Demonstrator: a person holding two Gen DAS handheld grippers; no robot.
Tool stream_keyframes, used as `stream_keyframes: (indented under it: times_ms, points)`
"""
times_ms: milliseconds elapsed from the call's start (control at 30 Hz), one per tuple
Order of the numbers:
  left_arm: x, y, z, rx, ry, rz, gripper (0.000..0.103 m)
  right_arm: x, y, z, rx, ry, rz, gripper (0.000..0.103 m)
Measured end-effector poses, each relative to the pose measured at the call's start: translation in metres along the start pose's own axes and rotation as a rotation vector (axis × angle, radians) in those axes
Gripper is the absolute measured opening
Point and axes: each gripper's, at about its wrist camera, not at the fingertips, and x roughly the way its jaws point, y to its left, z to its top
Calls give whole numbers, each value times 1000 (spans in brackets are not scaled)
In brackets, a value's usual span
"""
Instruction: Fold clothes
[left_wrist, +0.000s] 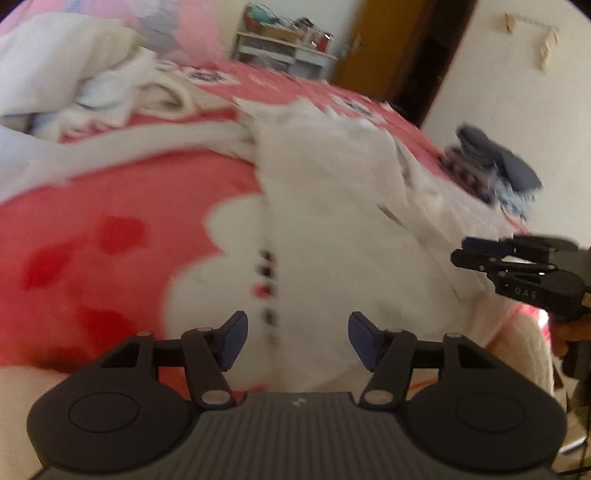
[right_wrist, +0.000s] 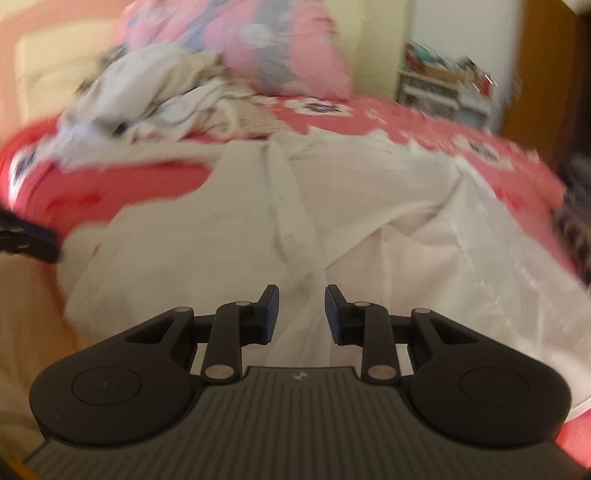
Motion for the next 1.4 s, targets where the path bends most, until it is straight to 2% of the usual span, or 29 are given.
stream_keyframes:
  times_ms: [100, 200, 233, 300, 333, 433, 500, 567, 633, 667, 767, 800, 833, 900, 967, 1033, 1133, 1200, 1300, 1400]
  points:
    - [12, -17, -9, 49, 12, 23, 59, -1, 14, -12, -134, 39, -27, 26]
    - [12, -21, -12, 71, 7, 36, 59, 11, 10, -18, -143, 80, -82, 26]
    - [11, -21, -12, 77, 2, 41, 59, 13, 4, -19, -103, 78, -78, 24]
    - [9, -22, -13, 88, -7, 52, 59, 10, -5, -18, -24, 62, -71, 5]
    - [8, -21, -15, 86, -13, 54, 59, 8, -10, -17, 18, 49, -72, 3]
    - [6, -21, -18, 71, -18, 54, 59, -14, -43, -21, 261, -33, -26, 2]
    - [8, -19, -18, 67, -14, 55, 59, -28, -73, -34, 496, -77, 0, 1]
    - [11, -17, -18, 65, -10, 55, 59, -33, -95, -53, 677, -76, 4, 1]
    - [12, -16, -18, 65, -5, 52, 58, -39, -95, -62, 664, -72, -24, 2]
    - [12, -16, -17, 65, -6, 52, 57, -42, -95, -66, 658, -71, -38, 5]
    - [14, -15, -16, 59, -4, 53, 54, -52, -55, -49, 380, -128, -19, 6]
    - [15, -14, -16, 56, -3, 54, 52, -52, -38, -44, 267, -141, -9, 10]
    - [16, -14, -16, 53, -3, 56, 51, -49, -25, -40, 167, -136, 0, 13]
    - [16, -14, -15, 49, -4, 56, 48, -41, 0, -33, -27, -112, 2, 27]
    - [16, -13, -15, 44, -8, 52, 47, -28, 17, -34, -186, -62, -37, 28]
    - [15, -12, -16, 40, -10, 46, 47, -16, 25, -37, -284, -15, -67, 27]
    - [15, -11, -16, 39, -12, 35, 47, -5, 17, -39, -280, 38, -92, 17]
    - [15, -11, -17, 47, -9, 19, 48, -8, 10, -35, -229, 30, -112, 9]
    - [16, -13, -19, 56, -5, 1, 56, -20, -15, -34, -14, -18, -103, 6]
    - [18, -13, -19, 55, -3, -9, 58, -32, -64, -45, 402, -77, -13, 5]
